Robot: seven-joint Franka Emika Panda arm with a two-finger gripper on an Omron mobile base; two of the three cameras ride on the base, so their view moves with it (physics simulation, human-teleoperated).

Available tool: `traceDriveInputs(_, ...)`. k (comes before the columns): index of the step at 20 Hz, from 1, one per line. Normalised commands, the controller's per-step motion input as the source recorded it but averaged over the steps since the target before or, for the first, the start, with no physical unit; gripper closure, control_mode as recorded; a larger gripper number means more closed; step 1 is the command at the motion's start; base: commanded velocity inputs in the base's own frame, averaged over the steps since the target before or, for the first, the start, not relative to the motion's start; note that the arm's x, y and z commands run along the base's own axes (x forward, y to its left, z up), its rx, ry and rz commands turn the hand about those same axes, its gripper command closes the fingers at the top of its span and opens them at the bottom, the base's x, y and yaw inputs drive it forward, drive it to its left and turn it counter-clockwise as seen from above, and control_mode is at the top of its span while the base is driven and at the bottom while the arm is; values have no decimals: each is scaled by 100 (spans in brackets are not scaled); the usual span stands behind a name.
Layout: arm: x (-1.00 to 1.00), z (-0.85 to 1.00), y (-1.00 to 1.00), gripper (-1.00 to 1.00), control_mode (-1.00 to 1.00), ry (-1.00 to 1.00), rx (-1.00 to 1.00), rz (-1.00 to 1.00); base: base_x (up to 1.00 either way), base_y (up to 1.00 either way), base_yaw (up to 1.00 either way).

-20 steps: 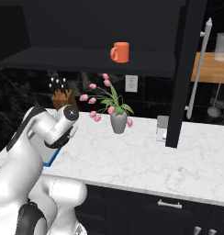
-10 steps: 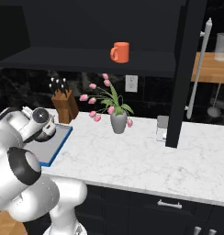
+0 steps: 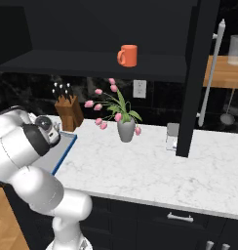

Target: Pick the kettle from the counter and place it on the tray. Then pick the mug from the cabinet and place it on the tray. Then close the cabinet doors.

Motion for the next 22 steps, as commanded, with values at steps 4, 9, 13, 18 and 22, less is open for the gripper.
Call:
traceDriveInputs(4,34,-16,0,100,-100,0,6,0,0,0,0)
traceDriveInputs(9,7,-27,0,-100,-100,0,3,0,0,0,0)
traceDriveInputs(13,0,-35,-3,-100,-100,0,1,0,0,0,0)
traceDriveInputs(18,-1,-12,-2,-100,-100,0,1,2,0,0,0)
traceDriveInputs(22,-14,52,-1,-100,-100,1,0,0,0,0,0)
